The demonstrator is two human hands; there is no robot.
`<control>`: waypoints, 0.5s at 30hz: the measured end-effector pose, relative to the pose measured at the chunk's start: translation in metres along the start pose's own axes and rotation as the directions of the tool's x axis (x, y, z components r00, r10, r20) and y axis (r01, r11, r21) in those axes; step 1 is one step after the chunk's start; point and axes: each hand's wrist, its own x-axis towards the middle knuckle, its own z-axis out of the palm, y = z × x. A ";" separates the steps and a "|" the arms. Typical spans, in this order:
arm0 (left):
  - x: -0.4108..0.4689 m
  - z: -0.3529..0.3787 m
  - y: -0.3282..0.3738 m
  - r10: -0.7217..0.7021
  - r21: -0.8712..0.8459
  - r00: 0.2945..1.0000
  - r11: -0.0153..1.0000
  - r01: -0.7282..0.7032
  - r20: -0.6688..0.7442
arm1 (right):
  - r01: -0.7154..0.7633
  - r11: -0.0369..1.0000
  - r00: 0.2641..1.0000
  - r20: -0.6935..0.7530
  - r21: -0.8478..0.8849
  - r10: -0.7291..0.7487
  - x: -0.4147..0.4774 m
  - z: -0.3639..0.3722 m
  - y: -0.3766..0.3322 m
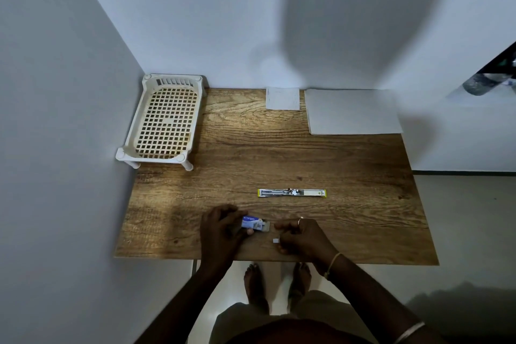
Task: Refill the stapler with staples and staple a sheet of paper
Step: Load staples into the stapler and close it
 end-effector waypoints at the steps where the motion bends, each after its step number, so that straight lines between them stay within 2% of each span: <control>1: 0.001 0.000 0.000 0.008 0.034 1.000 0.999 -0.008 0.008 | -0.003 1.000 1.000 -0.003 0.004 0.003 0.001 0.001 0.001; 11: 0.001 -0.004 0.003 0.064 0.215 0.991 0.973 -0.088 0.117 | 0.048 0.999 0.999 -0.001 -0.015 -0.048 -0.002 0.008 -0.001; 15: 0.006 -0.005 0.010 0.095 0.258 0.983 0.957 -0.135 0.160 | 0.112 0.989 0.991 -0.056 -0.098 -0.117 -0.007 0.007 0.001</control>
